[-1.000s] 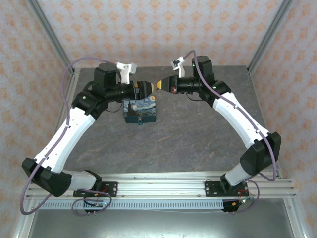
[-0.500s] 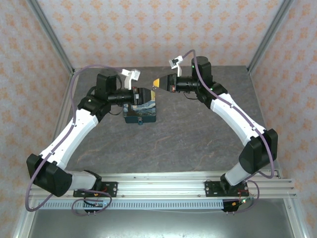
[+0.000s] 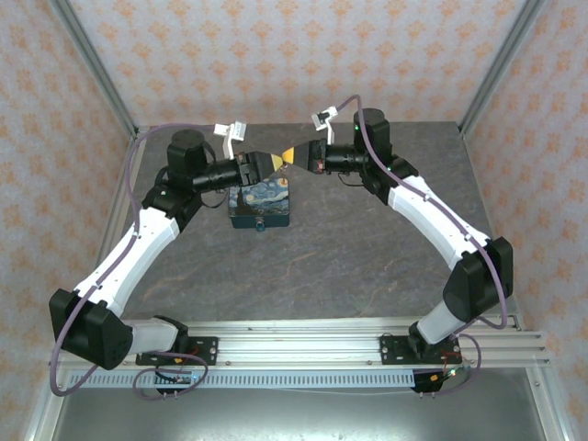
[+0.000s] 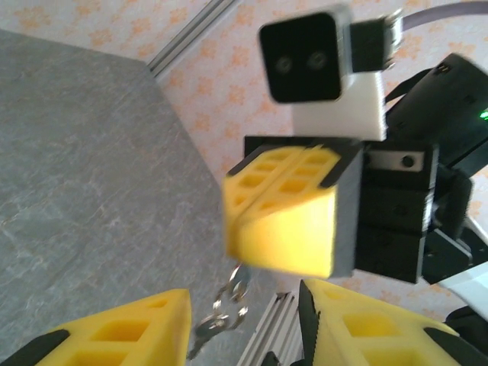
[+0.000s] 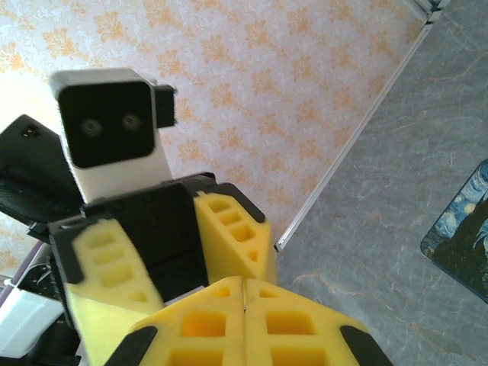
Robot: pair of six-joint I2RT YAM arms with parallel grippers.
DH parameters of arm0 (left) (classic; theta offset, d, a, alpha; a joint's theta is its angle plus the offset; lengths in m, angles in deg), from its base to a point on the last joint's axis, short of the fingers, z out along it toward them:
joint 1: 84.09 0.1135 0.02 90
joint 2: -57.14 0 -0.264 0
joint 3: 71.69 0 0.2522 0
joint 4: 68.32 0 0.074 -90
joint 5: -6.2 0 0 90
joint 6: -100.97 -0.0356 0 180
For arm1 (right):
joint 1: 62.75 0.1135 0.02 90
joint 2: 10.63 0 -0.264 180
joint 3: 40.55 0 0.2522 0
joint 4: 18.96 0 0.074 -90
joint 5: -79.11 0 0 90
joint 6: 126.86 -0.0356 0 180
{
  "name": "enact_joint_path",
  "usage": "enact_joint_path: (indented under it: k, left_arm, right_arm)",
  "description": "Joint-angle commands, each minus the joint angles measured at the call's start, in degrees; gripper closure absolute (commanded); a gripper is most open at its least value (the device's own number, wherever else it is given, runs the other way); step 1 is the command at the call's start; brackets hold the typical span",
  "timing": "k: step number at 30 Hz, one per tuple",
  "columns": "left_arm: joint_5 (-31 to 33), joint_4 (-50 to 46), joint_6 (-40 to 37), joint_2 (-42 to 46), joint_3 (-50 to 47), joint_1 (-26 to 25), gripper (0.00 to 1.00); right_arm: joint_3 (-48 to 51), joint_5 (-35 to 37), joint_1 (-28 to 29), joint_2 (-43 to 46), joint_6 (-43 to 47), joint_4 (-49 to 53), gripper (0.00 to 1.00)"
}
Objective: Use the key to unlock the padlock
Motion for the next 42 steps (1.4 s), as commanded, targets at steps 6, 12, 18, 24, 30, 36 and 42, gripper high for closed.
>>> enact_joint_path:
  k: [6,12,18,24,30,36,42]
  left_arm:
    - [-1.70,8.57,5.06,0.10,-2.15,0.34,0.63]
    - [-0.69,7.09,4.41,0.25,-3.10,0.36,0.63]
    - [-1.39,7.95,5.58,-0.11,-3.13,0.27,0.67]
    - [-1.40,8.00,6.04,-0.68,-2.77,-0.08,0.72]
    - [-1.13,8.07,6.04,-0.69,-2.82,-0.34,0.72]
    - [-0.96,8.35,6.21,-0.77,-2.59,-0.43,0.74]
    - [-0.35,7.73,6.13,-0.43,-2.68,-0.47,0.86]
  right_arm:
    - [1.22,0.62,0.72,0.50,-2.72,-6.37,1.00]
    - [3.15,1.69,0.86,0.52,-6.45,-11.73,1.00]
    - [3.41,2.31,1.17,0.53,-6.61,-12.13,1.00]
    - [4.12,3.83,1.21,0.72,-7.84,-13.95,1.00]
    - [5.41,4.87,1.42,0.96,-9.75,-16.58,1.00]
    - [5.68,5.08,1.90,1.00,-9.79,-16.67,1.00]
    - [5.71,5.45,2.13,1.00,-9.91,-16.75,1.00]
